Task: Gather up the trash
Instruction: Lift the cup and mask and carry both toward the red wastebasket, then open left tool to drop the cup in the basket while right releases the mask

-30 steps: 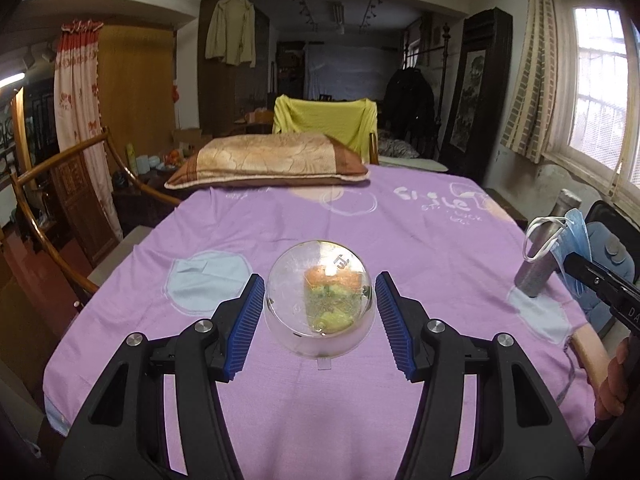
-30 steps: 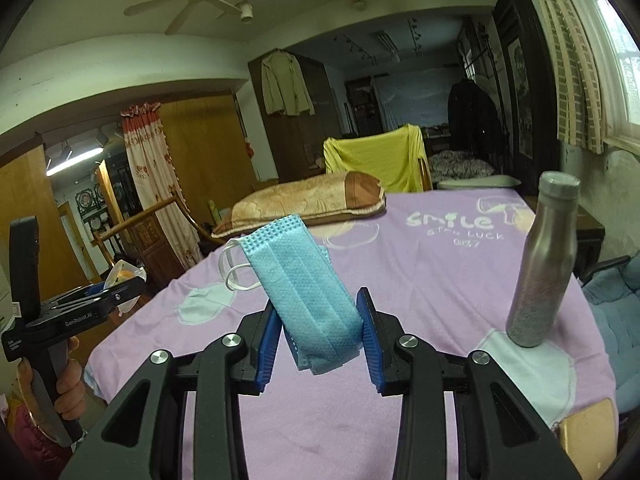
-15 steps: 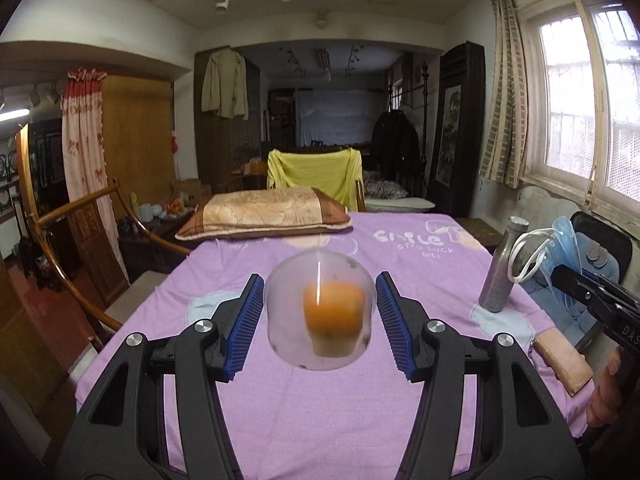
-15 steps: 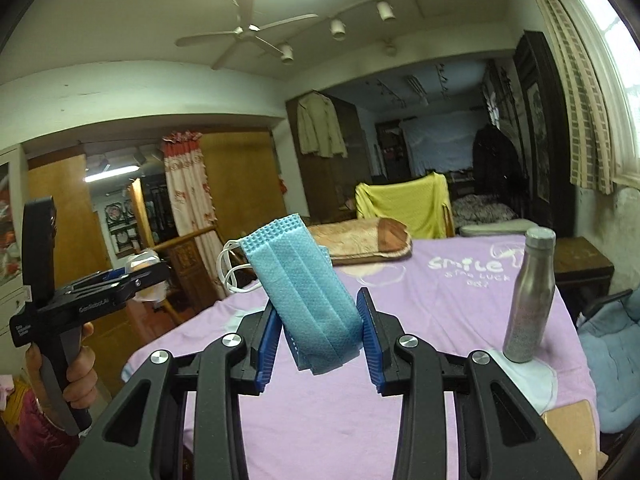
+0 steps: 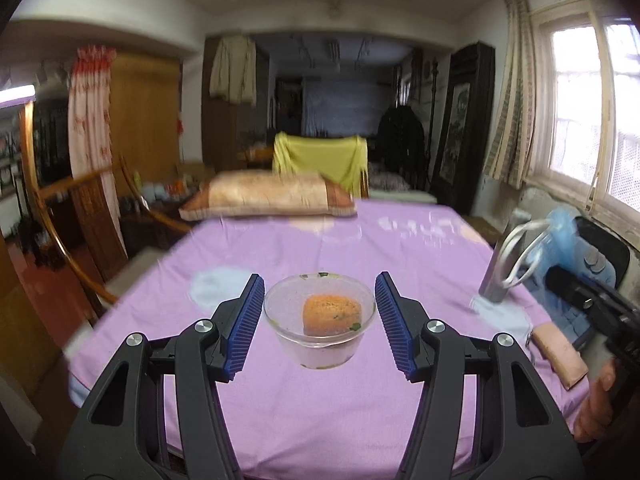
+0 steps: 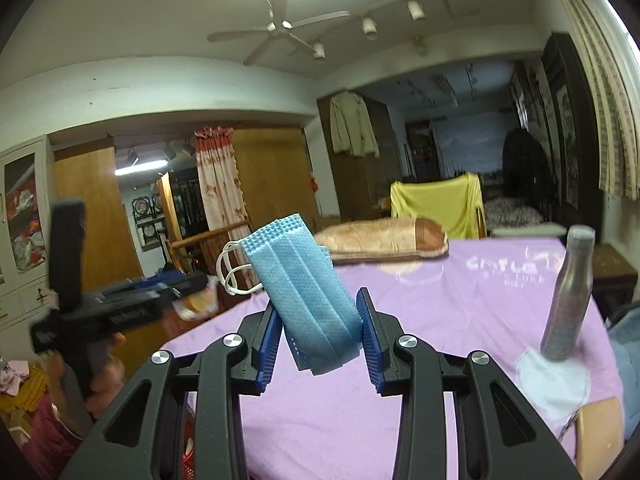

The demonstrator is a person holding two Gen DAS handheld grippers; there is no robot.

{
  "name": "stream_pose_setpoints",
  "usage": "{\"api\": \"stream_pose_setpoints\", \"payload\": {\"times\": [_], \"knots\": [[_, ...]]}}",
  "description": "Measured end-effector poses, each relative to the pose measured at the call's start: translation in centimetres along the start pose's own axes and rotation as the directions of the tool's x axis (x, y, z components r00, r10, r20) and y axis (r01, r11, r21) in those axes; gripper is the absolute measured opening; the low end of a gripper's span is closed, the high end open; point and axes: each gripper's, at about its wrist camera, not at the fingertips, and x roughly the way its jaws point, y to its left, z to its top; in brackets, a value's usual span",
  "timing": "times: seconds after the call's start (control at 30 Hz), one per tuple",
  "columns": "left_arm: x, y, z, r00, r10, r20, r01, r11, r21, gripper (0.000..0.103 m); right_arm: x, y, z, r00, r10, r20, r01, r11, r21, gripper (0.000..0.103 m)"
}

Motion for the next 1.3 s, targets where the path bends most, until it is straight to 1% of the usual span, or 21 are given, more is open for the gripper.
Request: {"api": "stream_pose_setpoints", "payload": {"times": [0.03, 0.1, 0.23, 0.37, 0.5, 0.6, 0.73, 0.8, 0.87, 0.9, 0.97, 1.0, 1.03, 1.1, 1.13, 1.17, 1.2, 1.3], "knots": [[1.3, 0.3, -0.6, 1.0, -0.012, -0.028, 0.011, 1.0, -0.015, 0.057, 0.5, -0.3, -0.2, 1.0, -0.005, -0.015, 0.005, 1.0, 0.004, 0.036], [3.1, 1.2, -1.5, 0.998, -0.014, -0.061, 0.011, 0.999, -0.041, 0.057, 1.4, -0.8, -0.5, 0.999, -0.019, -0.037, 0.019, 1.0, 0.008, 0.036], [4.9, 3.7, -2.6, 0.996, -0.015, -0.088, 0.006, 0.995, -0.103, 0.057, 3.9, -1.2, -1.3, 0.996, -0.018, -0.09, 0.02, 1.0, 0.023, 0.036], [5.5, 6.3, -3.8, 0.994, 0.017, -0.105, -0.031, 0.991, -0.132, 0.057, 6.4, -0.7, -2.5, 0.99, 0.0, -0.141, 0.005, 0.999, 0.034, 0.036], [4.9, 9.7, -5.1, 0.99, 0.073, -0.121, -0.091, 0.984, -0.15, 0.057, 9.0, 0.7, -3.6, 0.982, 0.028, -0.189, -0.023, 0.999, 0.03, 0.036], [3.6, 13.1, -6.4, 0.983, 0.125, -0.137, -0.149, 0.973, -0.179, 0.057, 10.8, 2.4, -4.1, 0.974, 0.059, -0.218, -0.055, 0.998, 0.025, 0.036], [0.8, 18.2, -8.6, 0.966, 0.207, -0.154, -0.238, 0.944, -0.227, 0.057, 13.1, 5.8, -4.7, 0.959, 0.117, -0.259, -0.119, 0.993, 0.009, 0.036], [-0.7, 20.4, -10.1, 0.955, 0.245, -0.168, -0.281, 0.928, -0.245, 0.057, 14.2, 7.6, -5.0, 0.949, 0.143, -0.28, -0.15, 0.989, -0.005, 0.036], [-2.2, 22.9, -12.1, 0.938, 0.284, -0.196, -0.329, 0.908, -0.259, 0.057, 15.4, 10.1, -5.5, 0.936, 0.173, -0.307, -0.188, 0.982, -0.02, 0.036], [-3.0, 24.4, -13.6, 0.927, 0.303, -0.219, -0.356, 0.894, -0.272, 0.057, 16.2, 11.6, -5.9, 0.926, 0.191, -0.325, -0.211, 0.977, -0.028, 0.036], [-4.0, 26.6, -15.8, 0.913, 0.316, -0.258, -0.385, 0.876, -0.292, 0.057, 17.3, 13.7, -6.3, 0.909, 0.222, -0.353, -0.248, 0.968, -0.031, 0.036], [-4.4, 27.6, -17.0, 0.905, 0.32, -0.28, -0.399, 0.866, -0.301, 0.057, 18.1, 15.1, -6.8, 0.896, 0.241, -0.374, -0.273, 0.961, -0.034, 0.035], [-4.8, 28.7, -18.5, 0.894, 0.323, -0.31, -0.416, 0.855, -0.31, 0.057, 18.5, 16.2, -7.0, 0.886, 0.253, -0.388, -0.288, 0.957, -0.035, 0.036], [-5.3, 30.1, -21.0, 0.878, 0.324, -0.353, -0.439, 0.839, -0.321, 0.057, 19.6, 18.8, -8.1, 0.862, 0.276, -0.426, -0.324, 0.945, -0.044, 0.035], [-5.4, 30.9, -22.6, 0.868, 0.322, -0.377, -0.45, 0.83, -0.329, 0.057, 20.0, 19.7, -8.5, 0.853, 0.283, -0.439, -0.336, 0.941, -0.048, 0.035], [-5.5, 31.3, -23.7, 0.863, 0.32, -0.392, -0.457, 0.824, -0.333, 0.057, 20.5, 20.7, -8.9, 0.842, 0.29, -0.455, -0.349, 0.936, -0.051, 0.035], [-5.5, 31.9, -24.9, 0.857, 0.314, -0.408, -0.462, 0.819, -0.339, 0.057, 21.1, 22.0, -9.5, 0.826, 0.299, -0.477, -0.366, 0.929, -0.053, 0.035], [-5.3, 33.2, -28.3, 0.846, 0.274, -0.458, -0.461, 0.807, -0.37, 0.057, 22.2, 24.7, -10.8, 0.795, 0.317, -0.518, -0.397, 0.917, -0.048, 0.035]]}}
